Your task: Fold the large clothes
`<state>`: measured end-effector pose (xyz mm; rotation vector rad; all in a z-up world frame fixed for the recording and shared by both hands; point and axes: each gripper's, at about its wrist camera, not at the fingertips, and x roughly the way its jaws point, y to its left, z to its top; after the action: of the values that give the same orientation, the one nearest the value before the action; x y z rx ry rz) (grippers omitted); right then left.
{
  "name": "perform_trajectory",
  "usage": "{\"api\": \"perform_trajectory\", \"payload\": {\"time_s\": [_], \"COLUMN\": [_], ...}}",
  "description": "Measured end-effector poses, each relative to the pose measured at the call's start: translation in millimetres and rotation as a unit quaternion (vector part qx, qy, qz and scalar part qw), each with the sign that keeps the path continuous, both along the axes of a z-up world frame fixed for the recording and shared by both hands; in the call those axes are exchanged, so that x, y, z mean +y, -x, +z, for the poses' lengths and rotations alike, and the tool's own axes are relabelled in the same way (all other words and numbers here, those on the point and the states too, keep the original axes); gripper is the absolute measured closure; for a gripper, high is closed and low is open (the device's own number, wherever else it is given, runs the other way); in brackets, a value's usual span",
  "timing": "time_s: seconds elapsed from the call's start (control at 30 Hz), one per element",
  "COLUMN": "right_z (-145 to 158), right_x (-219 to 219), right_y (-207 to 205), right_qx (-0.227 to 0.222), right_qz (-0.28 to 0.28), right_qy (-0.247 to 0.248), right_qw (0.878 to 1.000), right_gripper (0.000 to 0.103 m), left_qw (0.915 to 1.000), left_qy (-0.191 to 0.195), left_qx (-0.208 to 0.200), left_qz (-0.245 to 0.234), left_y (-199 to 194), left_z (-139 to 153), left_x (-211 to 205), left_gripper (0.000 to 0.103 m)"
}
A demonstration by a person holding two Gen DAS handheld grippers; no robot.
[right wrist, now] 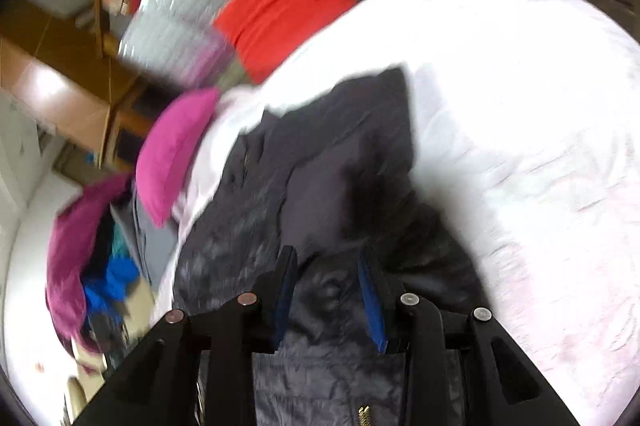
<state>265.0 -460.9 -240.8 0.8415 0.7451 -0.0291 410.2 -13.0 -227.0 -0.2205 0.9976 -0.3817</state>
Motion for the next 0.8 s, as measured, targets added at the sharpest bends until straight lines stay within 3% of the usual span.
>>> {"api": "perform_trajectory", "payload": {"time_s": [0.1,0.17,0.2,0.23,0.37,0.57,0.63,0.7,0.8], "right_z": [1,0,-1,-2,-15,-33,-30,-24,-7], "right_x": [-10,-9,-8,-8,-9,-2,7,16,21], "right_y": [0,-8,-12,-16,-33,-51,-52,-53,-43], "right_qx": [-0.009,-0.007,-0.006,-0.007,0.005,0.023,0.02,0.017,-0.022], "right_qz": [-0.035,-0.046,-0.053,-0.059,-0.063,-0.043,-0.035,-0.032,-0.034], "right_qy": [0.009,0.03,0.036,0.042,0.049,0.072,0.109,0.138,0.143], "right_qw": [0.999,0.998,0.998,0.997,0.997,0.996,0.993,0.99,0.989], "right_gripper": [0.066,0.052,0.038,0.035,0.035,0.036,0.053,0.058,0.066], "left_qw": [0.9968,0.9917,0.9891,0.9878,0.9893,0.9928,0.9937,0.9955,0.9949], "left_qy": [-0.036,-0.054,-0.057,-0.053,-0.048,0.011,0.019,0.006,-0.026], "left_qx": [-0.053,-0.071,-0.074,-0.07,-0.032,0.012,0.006,-0.006,-0.028], "left_qz": [0.048,0.093,0.115,0.129,0.134,0.119,0.11,0.095,0.093], "left_y": [1,-4,-8,-14,-44,-68,-66,-64,-59], "left_z": [14,16,15,11,-14,-43,-42,-38,-32], "left_x": [21,32,38,43,39,33,26,14,4], "left_gripper": [0.045,0.034,0.029,0.029,0.029,0.029,0.029,0.039,0.04]}}
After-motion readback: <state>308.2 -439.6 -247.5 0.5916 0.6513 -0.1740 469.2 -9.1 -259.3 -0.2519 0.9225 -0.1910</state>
